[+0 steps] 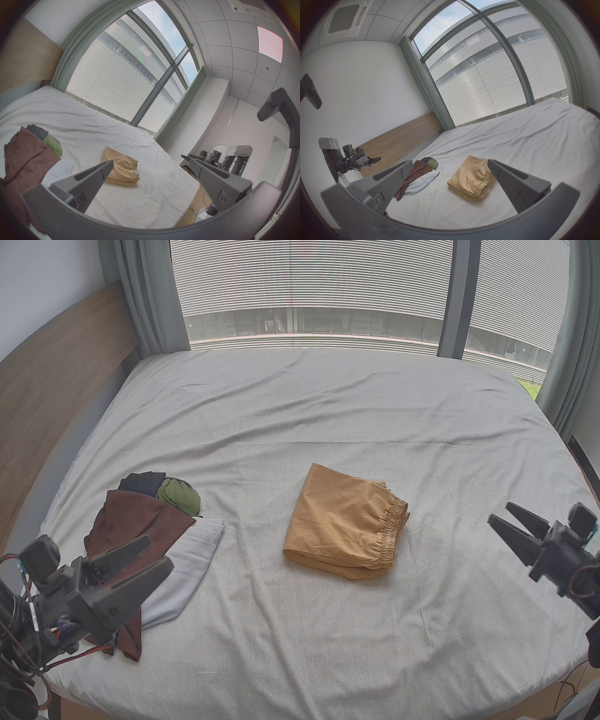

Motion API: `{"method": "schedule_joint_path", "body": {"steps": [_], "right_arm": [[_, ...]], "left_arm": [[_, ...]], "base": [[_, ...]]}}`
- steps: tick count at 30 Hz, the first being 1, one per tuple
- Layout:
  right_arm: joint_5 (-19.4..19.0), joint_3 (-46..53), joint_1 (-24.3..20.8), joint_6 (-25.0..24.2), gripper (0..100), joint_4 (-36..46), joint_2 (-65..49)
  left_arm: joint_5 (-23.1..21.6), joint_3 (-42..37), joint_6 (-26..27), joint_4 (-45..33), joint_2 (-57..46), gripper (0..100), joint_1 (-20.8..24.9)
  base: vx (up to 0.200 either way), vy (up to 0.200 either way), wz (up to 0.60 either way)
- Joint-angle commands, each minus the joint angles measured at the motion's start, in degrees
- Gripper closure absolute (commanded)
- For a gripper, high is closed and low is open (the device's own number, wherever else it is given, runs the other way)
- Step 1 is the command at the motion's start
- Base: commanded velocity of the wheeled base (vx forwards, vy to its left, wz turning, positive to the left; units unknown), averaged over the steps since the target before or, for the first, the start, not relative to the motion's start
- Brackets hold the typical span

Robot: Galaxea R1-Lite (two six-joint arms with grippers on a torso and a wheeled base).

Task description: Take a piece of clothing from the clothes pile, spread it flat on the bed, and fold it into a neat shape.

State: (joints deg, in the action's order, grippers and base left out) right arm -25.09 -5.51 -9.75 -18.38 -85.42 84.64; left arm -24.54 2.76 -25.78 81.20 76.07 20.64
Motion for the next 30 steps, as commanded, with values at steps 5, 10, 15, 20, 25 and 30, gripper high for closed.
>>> {"method": "schedule_joint_path", "body": {"steps": [5, 10, 15, 20, 25, 30], "right_arm": [[-0.66, 4.98, 8.43, 2.21, 0, 37.34, -55.2], [-0.58, 1.12, 8.7, 2.12, 0, 60.11, -73.39], [-0.49, 1.56, 9.66, 6.08, 0, 75.93, -84.64], [2.68, 5.51, 9.49, 7.92, 0, 75.66, -84.64], [28.52, 5.51, 9.49, 16.01, 0, 81.99, -84.64], [30.45, 5.51, 9.58, 18.12, 0, 81.82, -84.64]], "left_arm": [[5.91, -2.76, 2.14, -36.2, -38.54, 0, -3.59], [5.47, -1.35, 2.23, -50.09, -51.11, 0, -8.16], [3.53, -1.88, 5.48, -59.76, -61.3, 0, -10.36], [0.81, -2.76, 7.5, -67.58, -69.57, 0, -14.57], [3.45, -2.76, 14.62, -70.22, -70.8, 0, -15.28], [7.31, -2.76, 21.21, -74.08, -71.41, 0, -18.35]], "base": [[0.0, 0.0, 0.0], [0.0, 0.0, 0.0], [0.0, 0.0, 0.0], [0.0, 0.0, 0.0], [0.0, 0.0, 0.0], [0.0, 0.0, 0.0]]}}
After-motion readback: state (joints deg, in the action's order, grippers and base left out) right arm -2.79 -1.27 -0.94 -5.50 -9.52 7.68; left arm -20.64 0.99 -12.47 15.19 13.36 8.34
